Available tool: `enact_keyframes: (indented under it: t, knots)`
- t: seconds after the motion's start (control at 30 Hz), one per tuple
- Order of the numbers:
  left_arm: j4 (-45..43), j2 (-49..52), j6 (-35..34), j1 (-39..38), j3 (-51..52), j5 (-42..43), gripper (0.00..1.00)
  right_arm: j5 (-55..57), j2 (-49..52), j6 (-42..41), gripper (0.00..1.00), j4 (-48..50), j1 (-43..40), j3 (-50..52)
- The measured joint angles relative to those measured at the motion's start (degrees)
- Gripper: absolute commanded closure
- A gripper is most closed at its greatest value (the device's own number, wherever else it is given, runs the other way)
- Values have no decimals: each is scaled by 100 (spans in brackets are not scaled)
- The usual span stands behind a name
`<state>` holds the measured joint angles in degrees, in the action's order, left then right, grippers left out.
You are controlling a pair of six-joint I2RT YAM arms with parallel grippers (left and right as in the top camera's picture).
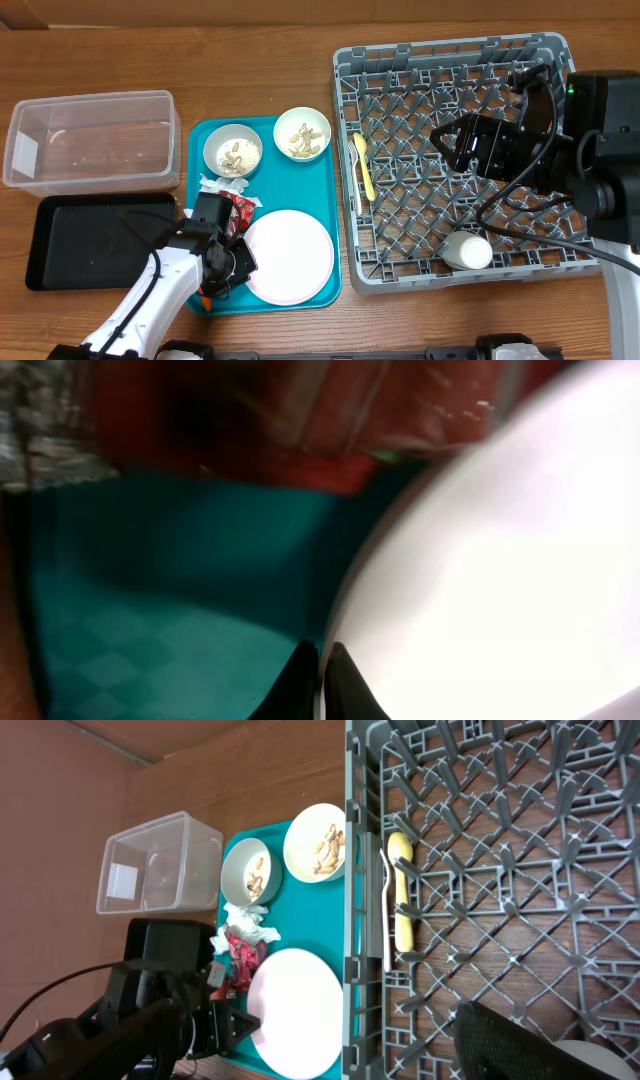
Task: Sort waste into correct bins and load items into the dishwasher rack
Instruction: 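Grasp the white plate edge with the left gripper and lift, then hand the white plate from the left gripper to the right gripper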
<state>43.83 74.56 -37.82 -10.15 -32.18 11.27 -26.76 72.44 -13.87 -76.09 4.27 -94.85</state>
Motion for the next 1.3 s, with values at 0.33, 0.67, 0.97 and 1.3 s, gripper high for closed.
enact_keyframes:
  t: [0.33,0.67,0.97,1.3]
  knots:
    - [1384,-7,11,7,-688,280,96,0,0,0,9,0,0,0]
    - [3617,2,516,55,-3963,-229,96,-4,0,17,8,-61,0,0]
    - [2625,0,2197,87,-5447,704,96,-704,0,940,18,-131,2,7]
    - [1932,0,3101,-293,-5482,2070,96,-1519,90,1746,22,9,402,42]
